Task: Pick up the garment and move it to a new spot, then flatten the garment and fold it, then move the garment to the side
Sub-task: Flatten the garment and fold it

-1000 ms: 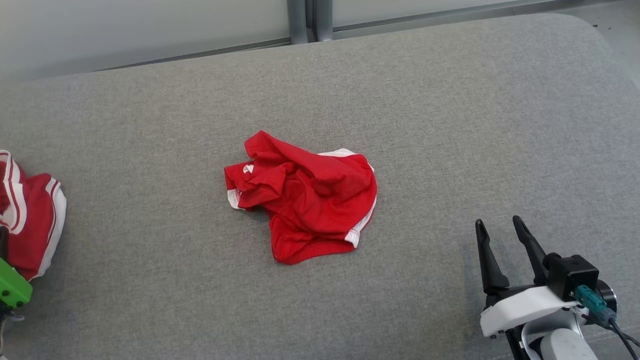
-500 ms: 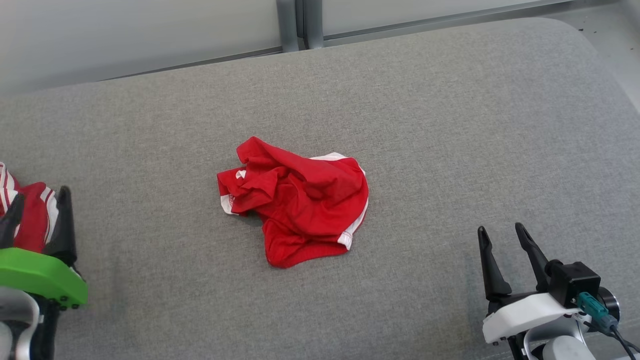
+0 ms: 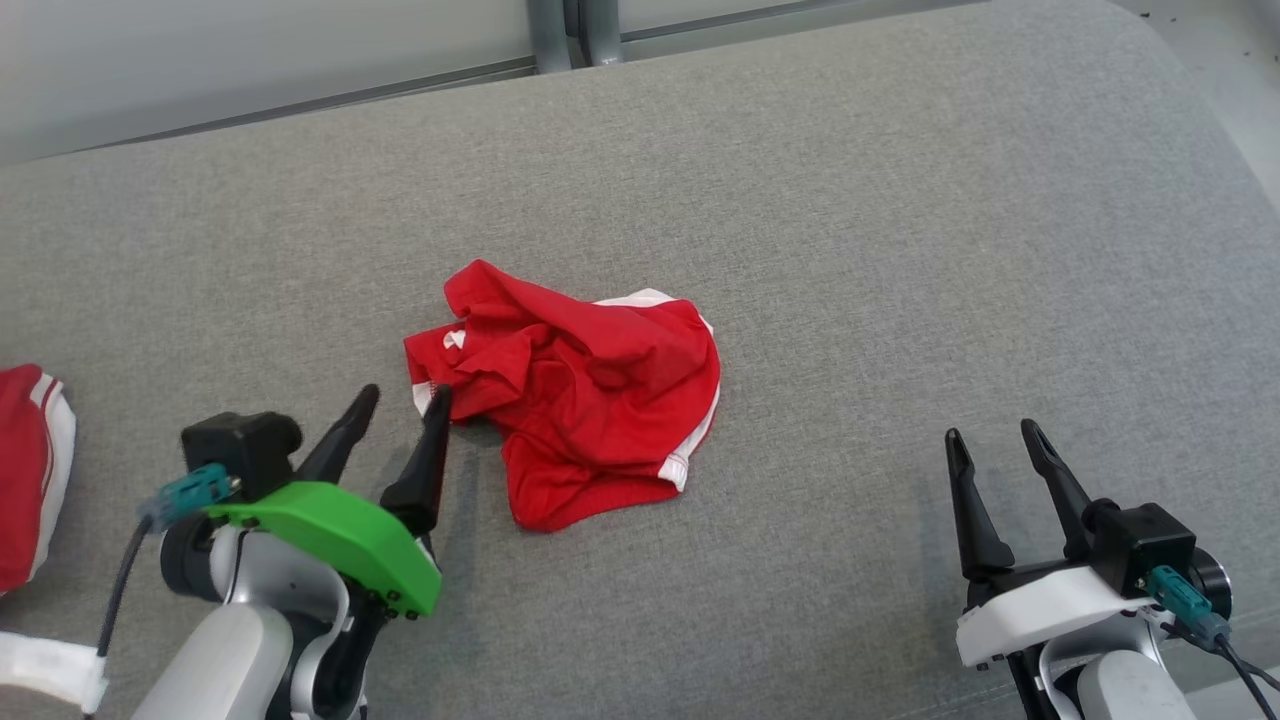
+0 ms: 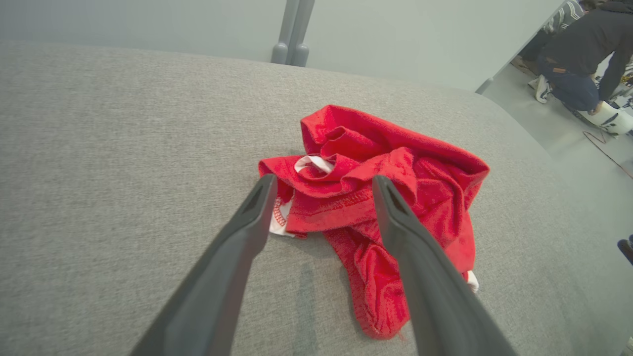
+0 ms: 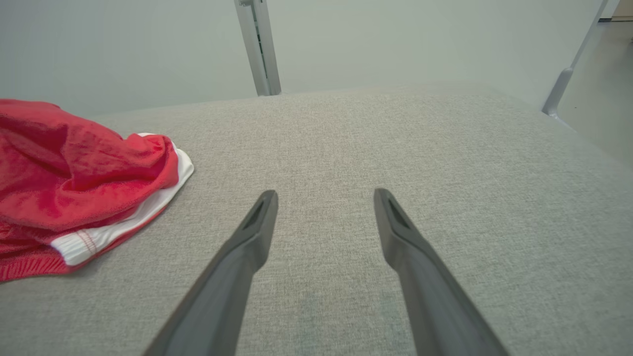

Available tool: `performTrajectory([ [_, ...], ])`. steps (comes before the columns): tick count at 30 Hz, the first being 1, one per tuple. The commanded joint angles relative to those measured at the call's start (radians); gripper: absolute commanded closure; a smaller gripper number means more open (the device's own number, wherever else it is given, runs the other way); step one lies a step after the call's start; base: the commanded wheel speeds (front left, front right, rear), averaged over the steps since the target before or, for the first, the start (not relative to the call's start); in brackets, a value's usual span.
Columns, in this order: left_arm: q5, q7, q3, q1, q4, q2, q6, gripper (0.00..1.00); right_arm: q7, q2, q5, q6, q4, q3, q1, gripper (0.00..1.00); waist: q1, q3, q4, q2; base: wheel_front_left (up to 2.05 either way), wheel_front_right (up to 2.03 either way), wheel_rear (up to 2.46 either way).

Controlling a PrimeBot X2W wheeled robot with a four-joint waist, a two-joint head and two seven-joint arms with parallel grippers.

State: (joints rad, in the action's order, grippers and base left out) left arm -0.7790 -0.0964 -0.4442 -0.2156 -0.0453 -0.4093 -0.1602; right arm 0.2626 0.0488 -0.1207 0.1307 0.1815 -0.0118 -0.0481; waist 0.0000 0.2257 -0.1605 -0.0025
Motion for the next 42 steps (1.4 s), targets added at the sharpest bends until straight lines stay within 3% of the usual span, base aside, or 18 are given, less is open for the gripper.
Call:
performTrajectory([
  [1,0.004,-0.011,-0.017,-0.048,0.040,0.015,0.018,0.00,0.004,0.003,0.002,0.000,-0.005,0.000,-0.013,0.00,0.0000,0.012,-0.017,0.0025,0.00,0.00,0.00],
  [6,-0.035,-0.049,-0.052,-0.107,0.102,0.072,0.054,0.00,0.004,0.003,-0.005,0.000,-0.010,0.001,-0.011,0.00,0.0000,0.018,-0.051,0.0025,0.00,0.00,0.00],
  [13,-0.026,-0.087,-0.079,-0.124,0.137,0.060,0.063,0.00,0.004,0.003,-0.012,0.000,-0.014,0.007,0.000,0.00,0.0000,0.029,-0.078,0.0025,0.00,0.00,0.00],
  [14,-0.026,-0.087,-0.081,-0.131,0.146,0.061,0.066,0.23,0.004,0.003,-0.014,0.000,-0.015,0.007,-0.001,0.00,0.0000,0.031,-0.080,0.0025,0.00,0.00,0.00],
  [15,-0.018,-0.083,-0.080,-0.142,0.159,0.057,0.068,0.65,0.004,0.003,-0.015,0.000,-0.016,0.008,-0.003,0.00,0.0000,0.033,-0.081,0.0025,0.00,0.00,0.00],
  [16,-0.012,-0.078,-0.080,-0.153,0.171,0.055,0.071,1.00,0.004,0.003,-0.017,0.000,-0.017,0.009,-0.005,0.00,0.0000,0.035,-0.082,0.0025,0.00,0.00,0.00],
  [22,0.029,-0.094,-0.098,-0.223,0.210,0.033,0.091,1.00,0.004,0.003,-0.022,0.000,-0.017,0.002,-0.021,0.00,0.0000,0.037,-0.089,0.0025,0.00,0.00,0.00],
  [25,0.037,-0.101,-0.099,-0.258,0.166,0.023,0.102,1.00,0.004,0.003,-0.023,0.000,-0.020,0.004,-0.015,0.00,0.0000,0.032,-0.088,0.0025,0.00,0.00,0.00],
  [33,0.080,-0.230,-0.127,-0.413,-0.136,-0.013,0.108,1.00,0.004,0.003,-0.029,0.000,-0.013,0.009,0.007,0.00,0.0000,0.000,-0.068,0.0025,0.00,0.00,0.00],
  [42,0.080,-0.377,-0.181,-0.605,-0.393,0.064,0.095,1.00,0.004,0.003,-0.046,0.000,-0.001,-0.014,0.017,0.00,0.0000,-0.038,-0.081,0.0025,0.00,0.00,0.00],
])
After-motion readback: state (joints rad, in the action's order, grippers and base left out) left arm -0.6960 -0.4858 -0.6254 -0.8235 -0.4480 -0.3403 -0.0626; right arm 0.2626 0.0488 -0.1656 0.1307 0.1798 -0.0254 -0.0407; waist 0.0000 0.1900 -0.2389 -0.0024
